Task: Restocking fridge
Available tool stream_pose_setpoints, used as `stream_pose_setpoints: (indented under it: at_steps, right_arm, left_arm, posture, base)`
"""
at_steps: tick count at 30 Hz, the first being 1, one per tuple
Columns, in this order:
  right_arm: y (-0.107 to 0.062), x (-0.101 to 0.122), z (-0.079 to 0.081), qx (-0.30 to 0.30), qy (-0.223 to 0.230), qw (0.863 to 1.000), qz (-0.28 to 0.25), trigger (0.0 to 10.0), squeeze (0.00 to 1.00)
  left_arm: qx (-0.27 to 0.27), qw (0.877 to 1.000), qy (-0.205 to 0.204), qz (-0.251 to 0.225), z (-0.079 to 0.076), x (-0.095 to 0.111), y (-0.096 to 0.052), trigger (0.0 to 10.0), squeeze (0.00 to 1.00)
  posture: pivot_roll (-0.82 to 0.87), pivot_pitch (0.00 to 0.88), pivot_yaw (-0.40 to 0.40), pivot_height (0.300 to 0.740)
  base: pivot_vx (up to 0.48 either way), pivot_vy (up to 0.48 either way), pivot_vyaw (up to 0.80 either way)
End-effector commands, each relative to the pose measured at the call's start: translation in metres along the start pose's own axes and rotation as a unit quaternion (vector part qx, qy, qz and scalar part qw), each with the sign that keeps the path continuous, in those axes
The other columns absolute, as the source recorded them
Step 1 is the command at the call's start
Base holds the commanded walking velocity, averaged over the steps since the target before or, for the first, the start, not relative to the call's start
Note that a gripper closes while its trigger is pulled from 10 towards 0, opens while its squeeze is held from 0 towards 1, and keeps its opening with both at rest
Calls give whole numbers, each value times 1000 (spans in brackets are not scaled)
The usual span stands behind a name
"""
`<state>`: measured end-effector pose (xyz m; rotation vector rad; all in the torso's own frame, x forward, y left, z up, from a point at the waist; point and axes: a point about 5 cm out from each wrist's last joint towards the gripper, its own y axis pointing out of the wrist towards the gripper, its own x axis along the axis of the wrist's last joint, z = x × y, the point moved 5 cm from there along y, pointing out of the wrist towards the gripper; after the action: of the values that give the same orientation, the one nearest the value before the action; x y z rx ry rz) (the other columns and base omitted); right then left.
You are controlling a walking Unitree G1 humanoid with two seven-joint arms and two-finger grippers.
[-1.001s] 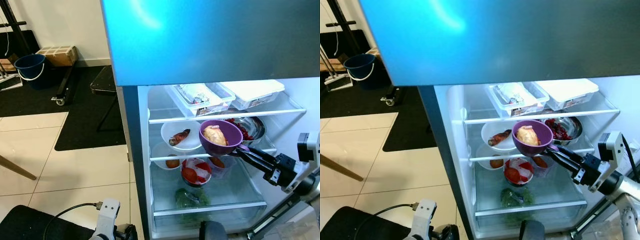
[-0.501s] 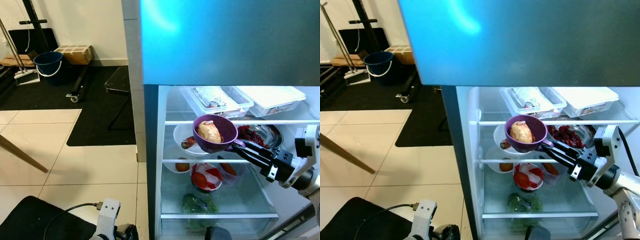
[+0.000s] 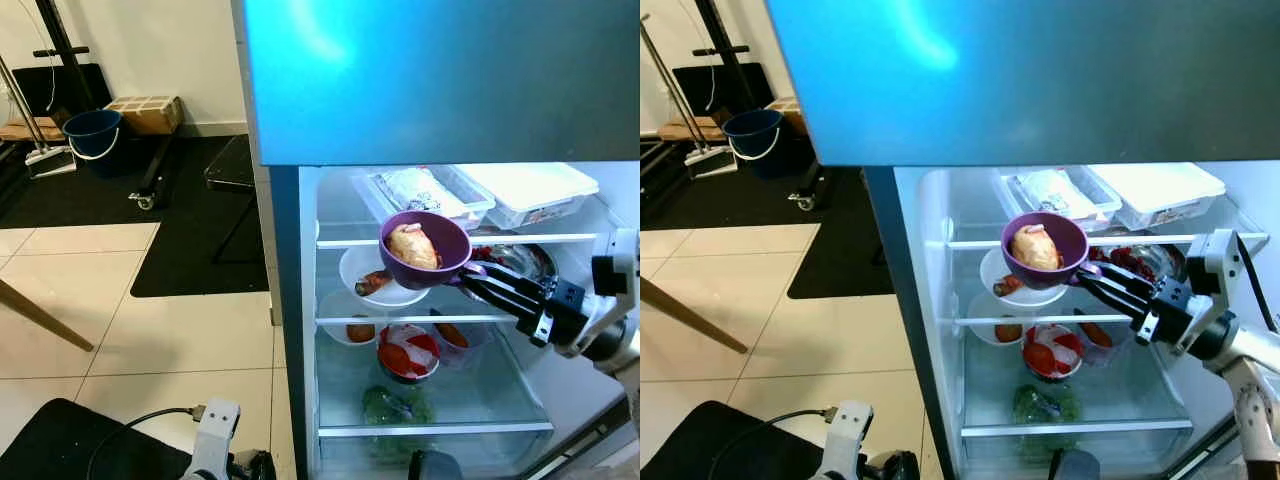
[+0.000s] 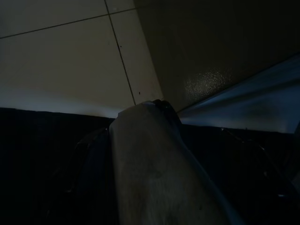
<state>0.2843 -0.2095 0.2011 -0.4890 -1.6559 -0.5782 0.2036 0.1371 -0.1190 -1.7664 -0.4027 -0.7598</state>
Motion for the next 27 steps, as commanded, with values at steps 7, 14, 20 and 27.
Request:
stream_pose_setpoints:
  at_steps: [7,14,20,27]
  right_arm:
    - [26,1,-7,-13,-8,1000,-4,10000,0]
    - [38,0,-6,-2,-4,1000,-4,10000,0]
    - [48,-8,-7,-8,-9,1000,17,10000,0]
    - [54,-14,-17,-36,-15,999,33,10000,0]
  left_arm:
    - [-16,998,-18,64,-13,-39,-7,10000,0]
    - [-15,998,-20,62,-13,-38,-7,10000,0]
    - [-15,998,-20,65,-14,-40,-7,10000,0]
    - [-15,998,-20,64,-15,-40,-7,10000,0]
  posture:
    - [-18,0,9,475]
    - [-11,0,3,475]
    - [-10,0,-3,475]
    - [-8,0,-8,475]
  base:
    - [0,0,0]
    - [0,0,0]
    - [0,0,0]
    - [0,0,0]
